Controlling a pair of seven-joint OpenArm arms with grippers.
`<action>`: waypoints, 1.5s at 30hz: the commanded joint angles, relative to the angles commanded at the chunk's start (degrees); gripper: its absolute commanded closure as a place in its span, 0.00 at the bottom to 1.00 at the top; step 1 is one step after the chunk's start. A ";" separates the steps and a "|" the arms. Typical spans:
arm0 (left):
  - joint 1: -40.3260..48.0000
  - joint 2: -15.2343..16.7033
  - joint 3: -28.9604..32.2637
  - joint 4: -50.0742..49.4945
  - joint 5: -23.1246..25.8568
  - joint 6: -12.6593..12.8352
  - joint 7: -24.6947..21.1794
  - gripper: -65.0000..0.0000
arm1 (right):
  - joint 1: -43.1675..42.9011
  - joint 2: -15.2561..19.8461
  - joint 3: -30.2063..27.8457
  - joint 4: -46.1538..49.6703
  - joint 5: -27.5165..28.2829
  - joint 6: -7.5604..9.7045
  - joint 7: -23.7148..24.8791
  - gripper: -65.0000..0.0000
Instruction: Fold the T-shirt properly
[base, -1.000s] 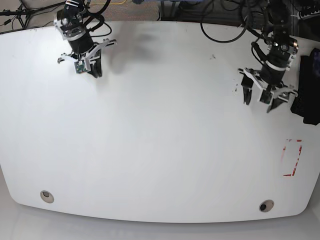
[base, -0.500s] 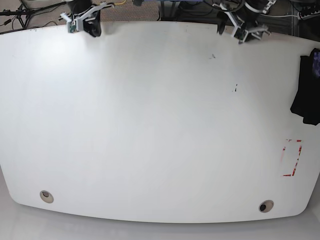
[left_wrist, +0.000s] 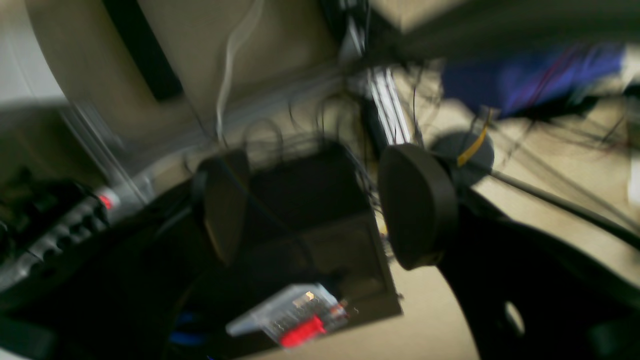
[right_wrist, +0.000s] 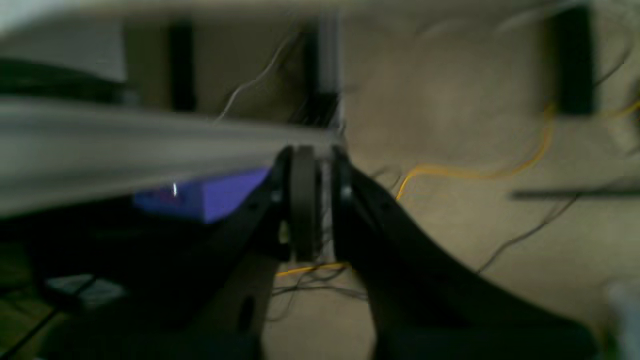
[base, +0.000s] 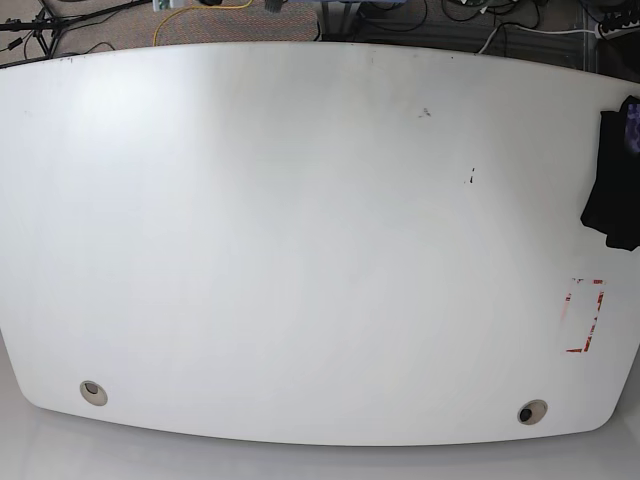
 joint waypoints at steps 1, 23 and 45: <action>-0.62 -0.09 0.00 -1.32 -1.23 0.00 0.00 0.40 | 0.35 0.26 -0.26 -1.85 -0.09 0.00 1.32 0.92; -30.86 -3.69 7.03 -58.46 -6.51 10.37 -8.79 0.40 | 18.20 8.35 -16.79 -37.98 0.00 -12.53 9.85 0.92; -44.31 -3.69 16.09 -78.42 -6.68 18.99 -15.12 0.39 | 32.53 8.00 -23.74 -60.04 -0.09 -21.49 9.67 0.92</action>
